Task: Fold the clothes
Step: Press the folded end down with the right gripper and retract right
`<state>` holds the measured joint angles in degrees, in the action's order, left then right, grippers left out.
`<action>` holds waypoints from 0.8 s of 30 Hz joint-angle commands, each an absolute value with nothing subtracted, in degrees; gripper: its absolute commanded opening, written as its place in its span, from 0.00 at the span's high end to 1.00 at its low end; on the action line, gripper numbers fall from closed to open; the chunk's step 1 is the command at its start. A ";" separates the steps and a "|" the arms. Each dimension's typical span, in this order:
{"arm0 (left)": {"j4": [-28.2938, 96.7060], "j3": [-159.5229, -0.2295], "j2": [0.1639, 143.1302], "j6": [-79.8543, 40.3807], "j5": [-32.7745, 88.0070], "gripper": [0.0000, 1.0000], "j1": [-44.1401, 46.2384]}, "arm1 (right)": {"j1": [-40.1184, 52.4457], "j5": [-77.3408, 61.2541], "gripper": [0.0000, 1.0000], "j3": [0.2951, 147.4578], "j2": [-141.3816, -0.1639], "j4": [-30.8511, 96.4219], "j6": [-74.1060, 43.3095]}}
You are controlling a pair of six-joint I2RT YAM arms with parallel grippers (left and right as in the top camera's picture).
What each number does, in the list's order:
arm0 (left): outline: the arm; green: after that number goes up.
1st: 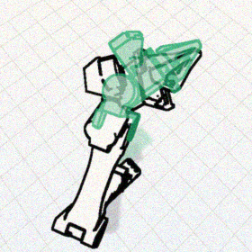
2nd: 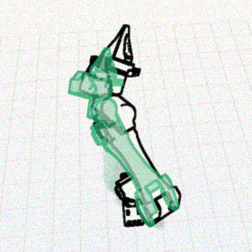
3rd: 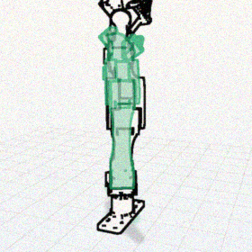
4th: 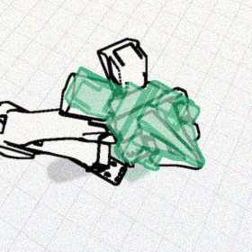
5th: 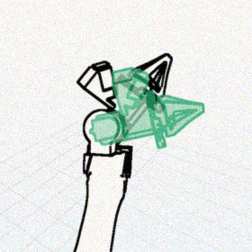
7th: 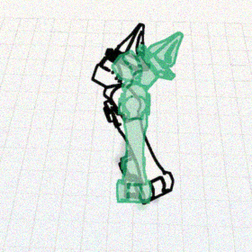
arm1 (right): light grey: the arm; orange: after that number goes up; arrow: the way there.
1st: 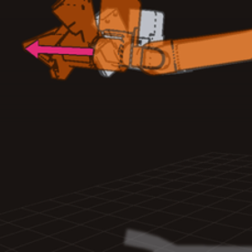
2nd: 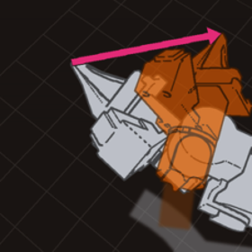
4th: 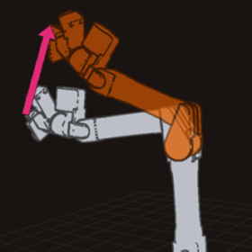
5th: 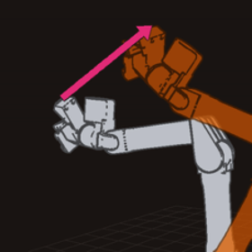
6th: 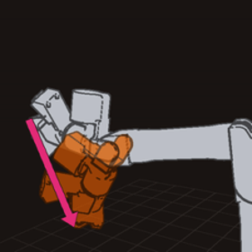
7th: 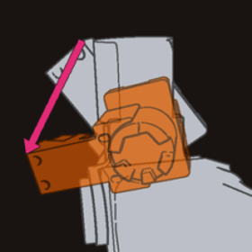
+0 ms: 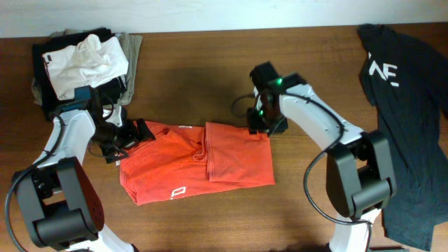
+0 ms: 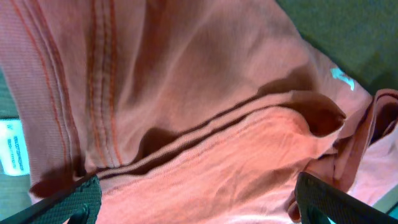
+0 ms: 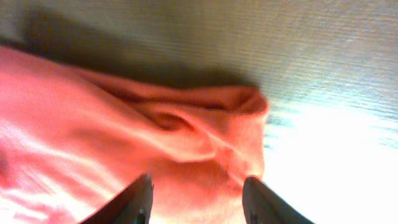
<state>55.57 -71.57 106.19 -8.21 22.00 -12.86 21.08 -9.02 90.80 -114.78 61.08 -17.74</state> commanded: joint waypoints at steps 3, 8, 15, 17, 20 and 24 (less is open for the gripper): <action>55.48 -72.03 105.51 -8.10 21.63 0.01 -12.40 | 20.80 -11.51 0.36 103.98 -113.16 75.42 -17.74; 54.76 -72.03 105.51 -8.12 21.63 0.01 -12.36 | 26.06 -16.73 0.58 97.41 -113.56 74.19 -13.96; 55.02 -72.03 105.51 -8.10 21.63 0.01 -12.36 | 35.55 -16.97 0.81 78.48 -113.69 51.53 -28.77; 54.85 -72.03 105.51 -8.10 21.63 0.01 -12.36 | 36.38 -19.64 0.81 74.72 -113.73 48.45 -29.30; 54.72 -72.03 105.51 -8.12 21.63 0.01 -12.36 | 36.49 -19.90 0.81 71.64 -113.73 47.05 -30.98; 55.16 -72.03 105.51 -8.08 21.61 0.01 -12.36 | 36.14 -19.70 0.96 72.49 -113.01 47.51 -30.98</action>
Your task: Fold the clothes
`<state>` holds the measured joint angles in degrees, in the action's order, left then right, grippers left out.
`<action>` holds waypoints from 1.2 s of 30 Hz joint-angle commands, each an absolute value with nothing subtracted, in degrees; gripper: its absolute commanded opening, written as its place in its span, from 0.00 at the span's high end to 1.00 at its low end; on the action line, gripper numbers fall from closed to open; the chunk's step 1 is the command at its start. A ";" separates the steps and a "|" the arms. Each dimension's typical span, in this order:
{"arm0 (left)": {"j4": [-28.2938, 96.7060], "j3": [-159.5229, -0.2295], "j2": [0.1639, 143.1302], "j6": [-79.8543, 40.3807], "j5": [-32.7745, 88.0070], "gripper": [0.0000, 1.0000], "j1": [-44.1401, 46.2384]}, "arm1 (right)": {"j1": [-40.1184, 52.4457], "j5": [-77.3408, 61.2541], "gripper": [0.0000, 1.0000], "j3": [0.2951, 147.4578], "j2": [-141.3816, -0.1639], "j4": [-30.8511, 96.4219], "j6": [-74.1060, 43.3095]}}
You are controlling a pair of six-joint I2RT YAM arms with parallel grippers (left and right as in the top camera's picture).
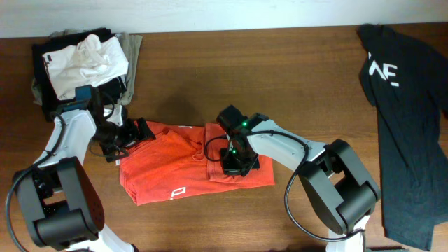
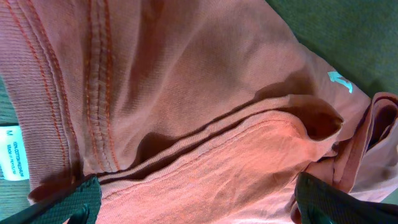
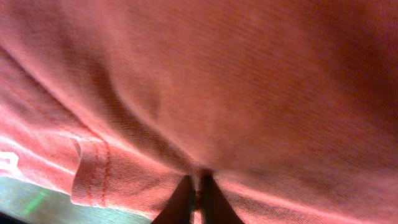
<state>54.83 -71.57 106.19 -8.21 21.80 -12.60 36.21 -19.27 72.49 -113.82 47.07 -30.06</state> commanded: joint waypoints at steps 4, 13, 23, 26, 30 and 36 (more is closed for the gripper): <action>55.09 -72.03 105.51 -8.10 17.69 0.01 -12.64 | 31.05 -15.77 0.83 81.62 -107.96 55.94 -27.55; 55.51 -72.03 105.51 -5.50 15.42 0.01 -22.20 | 8.95 -7.60 0.01 95.53 -106.19 65.58 -25.52; 54.94 -72.01 106.89 9.19 25.23 0.01 -26.22 | -4.54 -7.64 0.01 95.44 -106.24 65.60 -25.54; 55.57 -71.99 110.28 11.33 26.04 0.01 -26.22 | -4.99 -7.66 0.01 95.44 -106.24 65.60 -25.54; 56.21 -71.99 114.48 13.65 30.26 0.01 -26.20 | -4.99 -7.64 0.01 95.44 -106.24 65.60 -25.54; 60.73 -71.22 118.32 8.67 27.40 0.02 -25.10 | -4.99 -7.64 0.01 95.44 -106.24 65.60 -25.54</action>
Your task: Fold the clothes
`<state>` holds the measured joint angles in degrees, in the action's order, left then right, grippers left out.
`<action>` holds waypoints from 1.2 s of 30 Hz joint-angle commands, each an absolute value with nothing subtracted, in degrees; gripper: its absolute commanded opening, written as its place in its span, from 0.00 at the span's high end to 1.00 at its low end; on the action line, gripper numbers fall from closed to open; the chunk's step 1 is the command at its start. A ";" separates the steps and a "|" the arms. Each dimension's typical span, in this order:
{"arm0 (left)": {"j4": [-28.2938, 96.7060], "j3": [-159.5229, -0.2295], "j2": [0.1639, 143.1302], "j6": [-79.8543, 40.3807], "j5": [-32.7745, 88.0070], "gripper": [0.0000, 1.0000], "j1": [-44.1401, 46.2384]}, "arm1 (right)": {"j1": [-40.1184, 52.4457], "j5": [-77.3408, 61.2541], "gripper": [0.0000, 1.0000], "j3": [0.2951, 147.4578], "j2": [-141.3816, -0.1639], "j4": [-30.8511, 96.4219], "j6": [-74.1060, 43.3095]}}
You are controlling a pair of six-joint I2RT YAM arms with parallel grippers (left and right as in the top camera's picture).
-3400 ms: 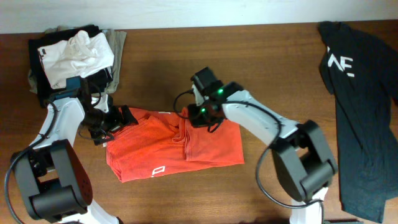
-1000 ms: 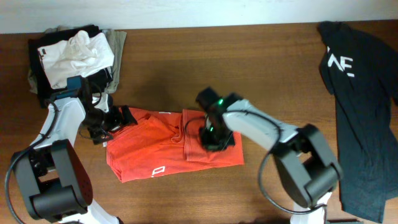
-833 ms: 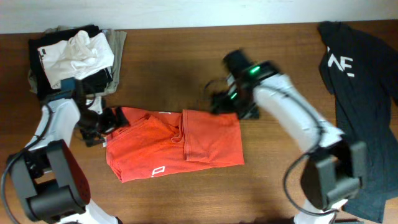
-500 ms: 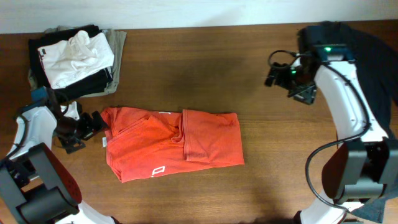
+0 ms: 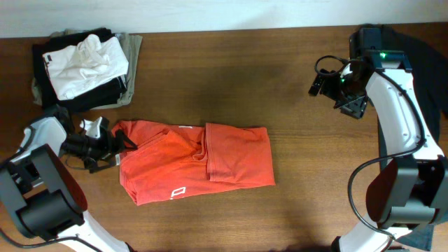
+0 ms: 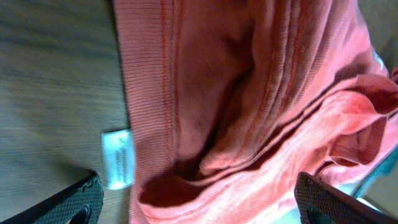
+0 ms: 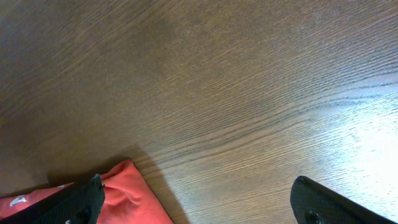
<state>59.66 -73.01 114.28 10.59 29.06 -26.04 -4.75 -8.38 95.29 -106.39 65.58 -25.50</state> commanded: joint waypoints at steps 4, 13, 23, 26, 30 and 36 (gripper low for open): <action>60.93 -69.28 118.34 8.34 27.38 0.02 -20.58 | -4.99 -7.64 0.01 95.44 -106.24 65.60 -25.54; 57.49 -69.25 118.37 0.64 25.43 0.78 -16.12 | -4.99 -7.66 0.01 95.44 -106.24 65.60 -25.54; 68.88 -81.69 118.32 -8.64 4.93 0.99 -16.97 | -4.99 -7.64 0.01 95.44 -106.24 65.60 -25.54; 78.08 -96.18 118.28 -10.33 3.79 0.99 -16.93 | -4.99 -7.64 0.01 95.44 -106.24 65.60 -25.54; 85.03 -107.61 118.28 -10.87 3.81 0.99 -15.57 | -4.99 -7.64 0.01 95.44 -106.24 65.60 -25.54; 91.88 -112.62 118.28 -10.87 5.98 0.99 -6.90 | -4.99 -7.64 0.01 95.44 -106.24 65.60 -25.54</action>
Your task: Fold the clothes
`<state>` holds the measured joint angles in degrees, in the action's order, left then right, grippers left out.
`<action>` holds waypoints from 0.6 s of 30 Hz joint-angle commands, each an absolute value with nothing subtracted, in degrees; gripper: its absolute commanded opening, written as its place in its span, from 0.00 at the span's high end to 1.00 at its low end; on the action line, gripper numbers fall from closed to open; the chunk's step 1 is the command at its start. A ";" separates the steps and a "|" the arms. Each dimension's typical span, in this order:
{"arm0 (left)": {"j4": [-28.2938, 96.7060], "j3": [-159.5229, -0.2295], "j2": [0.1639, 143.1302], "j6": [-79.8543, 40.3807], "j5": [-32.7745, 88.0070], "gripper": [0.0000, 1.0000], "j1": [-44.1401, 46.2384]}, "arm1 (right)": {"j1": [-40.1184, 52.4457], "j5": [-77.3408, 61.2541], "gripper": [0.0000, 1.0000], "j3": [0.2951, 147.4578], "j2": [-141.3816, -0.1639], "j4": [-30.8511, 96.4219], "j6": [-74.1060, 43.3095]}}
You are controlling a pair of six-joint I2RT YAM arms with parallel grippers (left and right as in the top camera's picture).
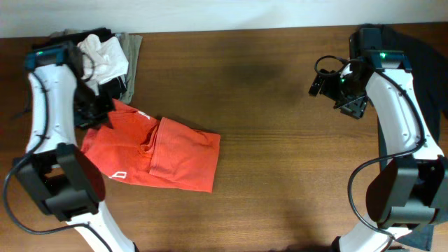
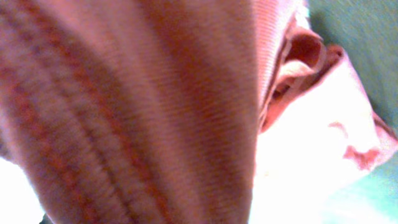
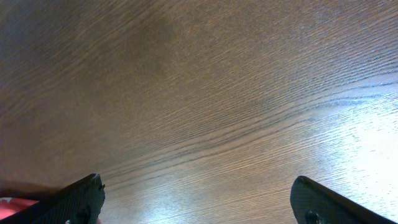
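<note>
The orange shirt (image 1: 168,154), folded to a narrow band, lies slanted at the table's left. Its upper left corner is raised at my left gripper (image 1: 98,112), which is shut on it just below the clothes pile. Close orange fabric (image 2: 155,93) fills the left wrist view and hides the fingers. My right gripper (image 1: 316,85) hangs open over bare wood at the far right, its fingertips (image 3: 93,193) wide apart with nothing between them.
A pile of folded black, white and khaki clothes (image 1: 77,56) sits at the back left corner. A black shirt with white print (image 1: 428,42) lies along the right edge behind the right arm. The wooden table (image 1: 266,140) spans the view.
The left gripper was open at the shirt's left edge and is now shut on it, farther back by the pile. The shirt has shifted left and turned. The right arm has not moved.
Both grippers were first at the shirt, the left at its collar end, the right at its far right corner. Then the right one was shut on the shirt's middle. Later it hung open at the far right, and the left one now holds the shirt, shifted left.
</note>
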<state>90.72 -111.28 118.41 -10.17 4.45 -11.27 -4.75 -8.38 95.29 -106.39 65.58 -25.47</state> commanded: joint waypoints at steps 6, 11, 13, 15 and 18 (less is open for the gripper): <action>90.24 -112.55 118.28 -10.87 6.63 0.99 4.80 | -4.99 -7.64 0.01 95.44 -106.24 65.60 -25.54; 88.16 -112.29 118.30 -11.42 6.68 0.99 12.32 | -4.99 -7.64 0.01 95.44 -106.24 65.60 -25.54; 87.00 -111.22 118.30 -12.67 6.63 0.99 14.72 | -4.99 -7.64 0.01 95.44 -106.24 65.60 -25.54; 85.58 -109.47 118.30 -12.97 6.68 0.98 16.36 | -4.99 -7.64 0.01 95.44 -106.24 65.60 -25.54; 82.50 -104.99 118.30 -13.76 8.21 0.95 18.48 | -4.99 -7.64 0.01 95.44 -106.24 65.60 -25.54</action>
<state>83.88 -108.88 118.41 -12.10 5.85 16.91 -4.75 -8.38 95.29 -106.39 65.60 -25.52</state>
